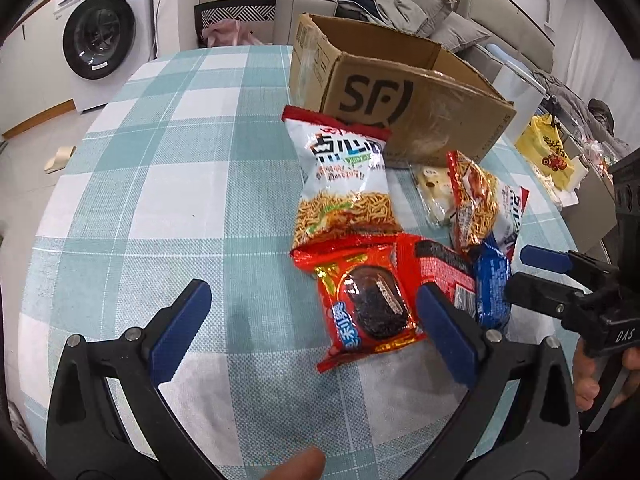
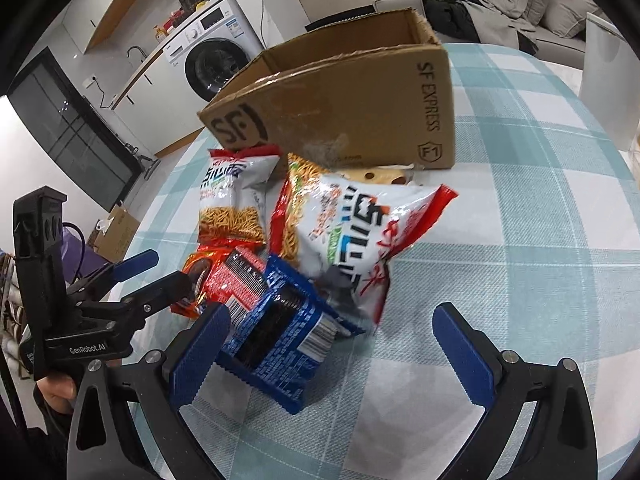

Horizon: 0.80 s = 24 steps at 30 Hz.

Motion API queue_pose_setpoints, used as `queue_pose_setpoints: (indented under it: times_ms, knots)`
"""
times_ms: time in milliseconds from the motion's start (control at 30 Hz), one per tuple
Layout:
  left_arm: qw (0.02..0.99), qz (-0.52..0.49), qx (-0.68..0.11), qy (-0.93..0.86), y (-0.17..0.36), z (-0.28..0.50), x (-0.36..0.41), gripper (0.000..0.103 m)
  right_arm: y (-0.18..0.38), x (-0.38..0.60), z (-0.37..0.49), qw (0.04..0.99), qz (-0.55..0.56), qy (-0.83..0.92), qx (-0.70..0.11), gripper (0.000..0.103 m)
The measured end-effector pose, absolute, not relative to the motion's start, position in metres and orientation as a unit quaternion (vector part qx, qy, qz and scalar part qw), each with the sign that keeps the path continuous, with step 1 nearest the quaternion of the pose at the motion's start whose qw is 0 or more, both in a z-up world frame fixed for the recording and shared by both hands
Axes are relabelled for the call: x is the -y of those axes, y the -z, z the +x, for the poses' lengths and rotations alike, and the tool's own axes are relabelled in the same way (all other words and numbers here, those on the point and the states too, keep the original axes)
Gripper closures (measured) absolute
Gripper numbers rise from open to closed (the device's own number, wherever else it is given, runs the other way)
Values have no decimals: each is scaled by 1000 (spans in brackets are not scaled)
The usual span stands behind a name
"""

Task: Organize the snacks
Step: 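Move both open tools back toward the remaining snack pile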

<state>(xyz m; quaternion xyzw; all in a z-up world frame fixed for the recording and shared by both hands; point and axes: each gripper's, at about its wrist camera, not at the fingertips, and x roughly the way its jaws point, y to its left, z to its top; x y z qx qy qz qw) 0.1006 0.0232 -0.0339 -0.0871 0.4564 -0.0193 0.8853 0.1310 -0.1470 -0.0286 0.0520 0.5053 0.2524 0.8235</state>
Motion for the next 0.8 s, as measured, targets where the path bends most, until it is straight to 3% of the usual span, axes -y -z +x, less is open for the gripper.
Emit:
queue_pose_setpoints:
  times_ms: [467,700,800]
  knots:
    - [874,-89,-477,20,52,106,-22,1,40,144,124,812,57,-258,-521,2]
    - [872,-85,-483,21,56,108,-19,1,36,152,117,814,57,-261,-516,23]
    - [871,-84,-484,27,57,109,-17,7,36,149,115,810,56,-271,-516,30]
